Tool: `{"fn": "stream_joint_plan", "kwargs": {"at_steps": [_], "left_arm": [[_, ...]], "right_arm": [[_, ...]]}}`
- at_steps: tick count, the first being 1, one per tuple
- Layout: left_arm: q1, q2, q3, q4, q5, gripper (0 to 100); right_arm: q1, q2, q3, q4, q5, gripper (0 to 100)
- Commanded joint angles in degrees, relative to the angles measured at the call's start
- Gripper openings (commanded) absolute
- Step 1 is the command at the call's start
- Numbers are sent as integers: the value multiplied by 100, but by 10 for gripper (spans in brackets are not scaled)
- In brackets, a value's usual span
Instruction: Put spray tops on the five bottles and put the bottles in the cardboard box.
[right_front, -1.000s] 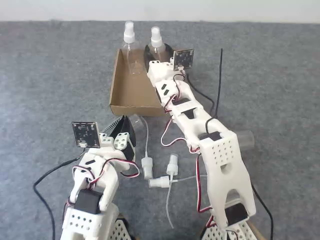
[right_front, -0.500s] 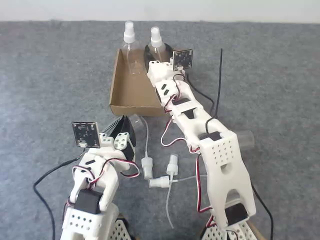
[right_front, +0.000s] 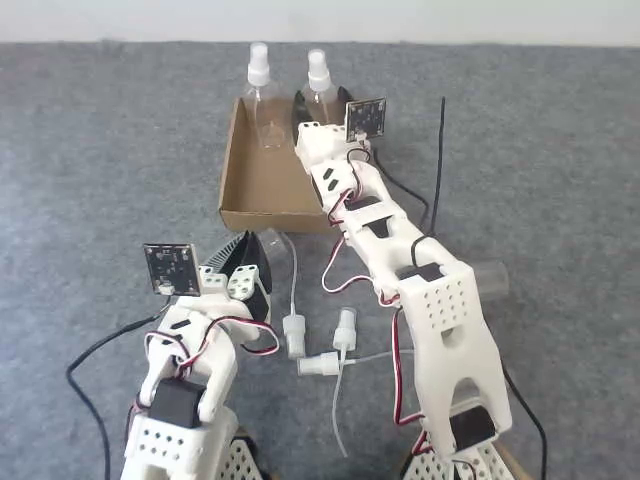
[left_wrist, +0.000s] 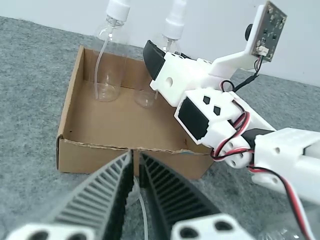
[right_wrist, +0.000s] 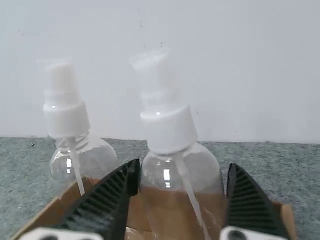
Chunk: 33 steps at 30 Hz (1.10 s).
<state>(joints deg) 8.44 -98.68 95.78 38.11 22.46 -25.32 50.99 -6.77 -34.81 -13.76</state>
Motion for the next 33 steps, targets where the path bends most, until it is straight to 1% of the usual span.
{"fn": "stream_joint_plan", "kwargs": {"at_steps": [1,13,18,21,28,33], "left_arm": [[-18,-79,-207,-176,-62,11],[-18,-79,-198,-176,-62,11],[-18,-79,-198,-176,-62,11],[-18,-79,-198,-176,-62,11],[-18,-79,-198,-176,-62,11],[-18,-79,-198,-176,-62,11]], "right_arm": [[66,-277,-97,48,79,235],[57,-479,185,57,97,240],[40,-444,193,66,316,325],[40,-488,185,374,290,324],[66,-585,211,409,290,325],[75,-1112,800,400,273,325]]}}
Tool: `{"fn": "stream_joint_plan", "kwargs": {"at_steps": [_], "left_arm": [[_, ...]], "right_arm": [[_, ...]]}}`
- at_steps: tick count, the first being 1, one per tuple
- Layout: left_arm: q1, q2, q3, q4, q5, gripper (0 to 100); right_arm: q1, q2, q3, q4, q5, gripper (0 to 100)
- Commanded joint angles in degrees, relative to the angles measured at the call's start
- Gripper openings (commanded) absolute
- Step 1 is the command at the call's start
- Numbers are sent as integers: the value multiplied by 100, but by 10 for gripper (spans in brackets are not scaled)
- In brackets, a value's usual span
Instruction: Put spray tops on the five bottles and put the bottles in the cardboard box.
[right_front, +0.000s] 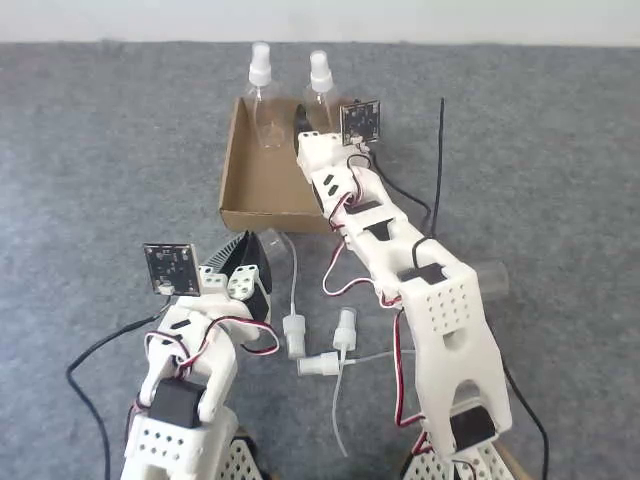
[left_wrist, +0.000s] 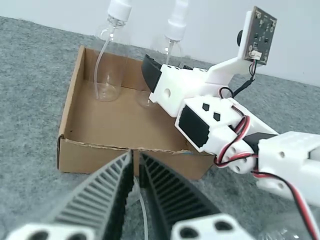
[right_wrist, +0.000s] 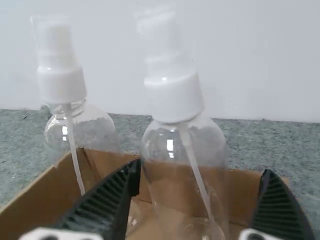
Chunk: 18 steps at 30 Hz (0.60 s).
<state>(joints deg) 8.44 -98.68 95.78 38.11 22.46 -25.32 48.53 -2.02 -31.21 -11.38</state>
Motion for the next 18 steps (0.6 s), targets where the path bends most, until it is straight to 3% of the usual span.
{"fn": "stream_joint_plan", "kwargs": {"at_steps": [1,18], "left_arm": [[-18,-79,-198,-176,-62,11],[-9,-79,-198,-176,-62,11]], "right_arm": [[57,-954,448,40,35,325],[57,-2237,1943,48,53,324]]}}
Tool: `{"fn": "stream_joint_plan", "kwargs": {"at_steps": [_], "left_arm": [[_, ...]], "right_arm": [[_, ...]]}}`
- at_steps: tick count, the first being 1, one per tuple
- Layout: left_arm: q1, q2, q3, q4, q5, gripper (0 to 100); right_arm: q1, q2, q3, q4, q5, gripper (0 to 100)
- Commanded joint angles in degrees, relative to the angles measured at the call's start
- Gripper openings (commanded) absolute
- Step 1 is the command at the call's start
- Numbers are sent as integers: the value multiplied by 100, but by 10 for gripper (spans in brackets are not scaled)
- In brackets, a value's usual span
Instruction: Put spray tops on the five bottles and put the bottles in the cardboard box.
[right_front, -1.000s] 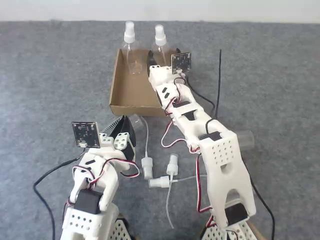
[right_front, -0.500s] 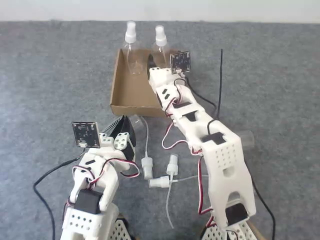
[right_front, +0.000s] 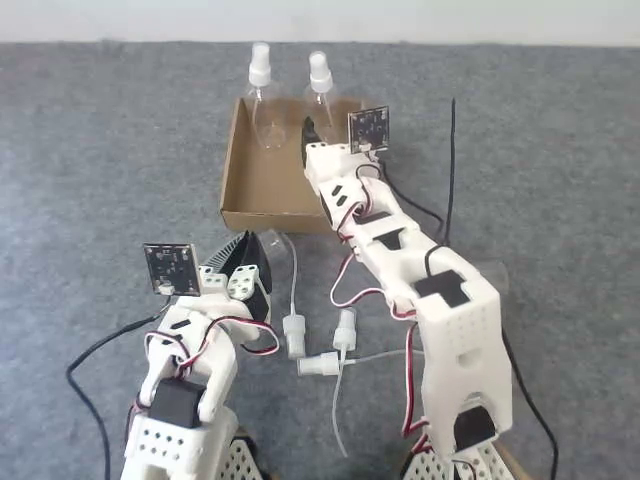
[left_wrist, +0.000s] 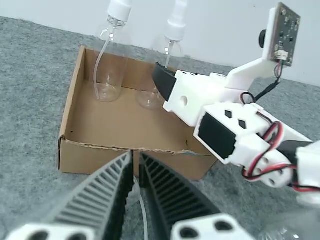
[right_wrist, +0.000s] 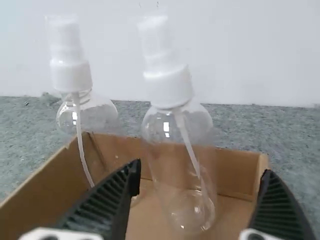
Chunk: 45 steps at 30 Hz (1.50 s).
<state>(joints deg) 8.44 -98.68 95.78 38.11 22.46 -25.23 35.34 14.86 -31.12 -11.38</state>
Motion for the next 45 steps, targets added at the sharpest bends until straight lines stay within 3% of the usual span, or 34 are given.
{"fn": "stream_joint_plan", "kwargs": {"at_steps": [1,25,28,33,45], "left_arm": [[-9,-79,-198,-176,-62,11],[-9,-79,-101,-185,-70,11],[-9,-79,-101,-185,-70,11],[-18,-79,-40,-193,-70,11],[-18,-79,-13,-193,-70,11]], "right_arm": [[48,-1051,404,40,53,323],[31,-3495,3226,92,79,320],[31,-3934,3657,163,79,276],[66,-4725,4018,971,79,172],[84,-6167,4220,3292,79,164]]}}
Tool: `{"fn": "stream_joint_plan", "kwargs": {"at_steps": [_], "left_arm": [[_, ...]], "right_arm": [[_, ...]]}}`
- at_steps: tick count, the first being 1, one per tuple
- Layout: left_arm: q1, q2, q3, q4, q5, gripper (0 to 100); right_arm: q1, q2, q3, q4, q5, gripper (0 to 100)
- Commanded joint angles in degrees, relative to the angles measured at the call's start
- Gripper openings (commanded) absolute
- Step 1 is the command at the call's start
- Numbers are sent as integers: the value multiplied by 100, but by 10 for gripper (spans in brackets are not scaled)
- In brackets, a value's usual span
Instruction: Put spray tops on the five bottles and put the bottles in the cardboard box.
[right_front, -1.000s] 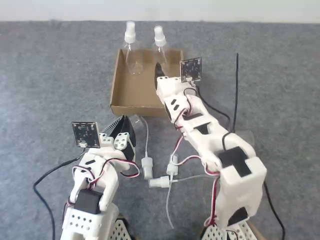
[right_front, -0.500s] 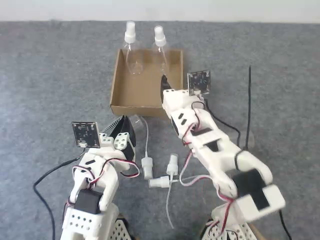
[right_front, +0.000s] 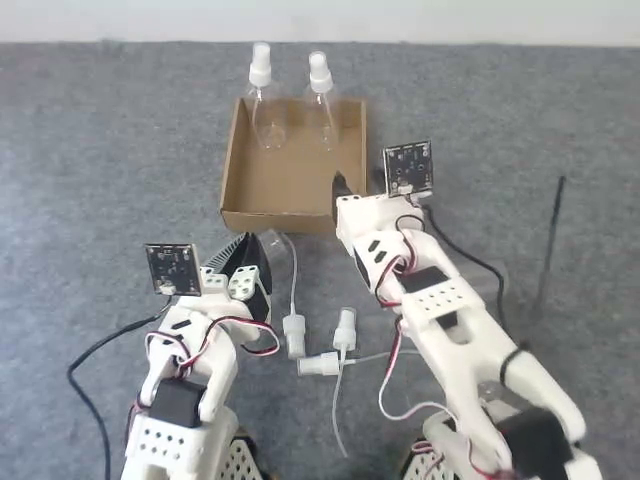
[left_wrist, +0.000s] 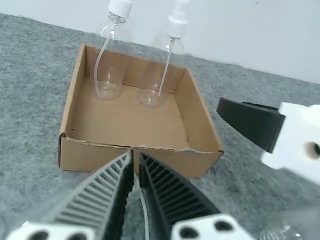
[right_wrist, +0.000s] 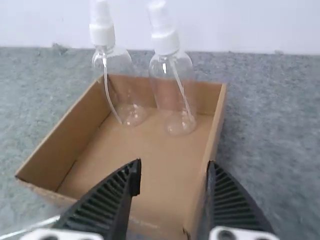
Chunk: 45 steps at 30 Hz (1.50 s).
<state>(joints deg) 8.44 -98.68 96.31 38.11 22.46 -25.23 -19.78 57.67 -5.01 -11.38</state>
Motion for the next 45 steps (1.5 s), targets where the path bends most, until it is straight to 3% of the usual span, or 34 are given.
{"fn": "stream_joint_plan", "kwargs": {"at_steps": [1,10,15,25,37,45], "left_arm": [[-18,-79,-66,-193,-70,11],[-18,-79,-57,-193,-70,11],[-18,-79,-57,-193,-70,11],[-18,-79,-57,-193,-70,11],[-18,-79,-57,-193,-70,11],[-18,-79,4,-290,-70,11]], "right_arm": [[92,-778,-62,892,79,163],[268,-1956,-62,2695,97,165],[514,-2422,-62,3433,686,165],[514,-2563,-62,4277,870,166],[532,-2545,-782,6466,2567,169],[532,-2536,-1451,7934,3552,290]]}}
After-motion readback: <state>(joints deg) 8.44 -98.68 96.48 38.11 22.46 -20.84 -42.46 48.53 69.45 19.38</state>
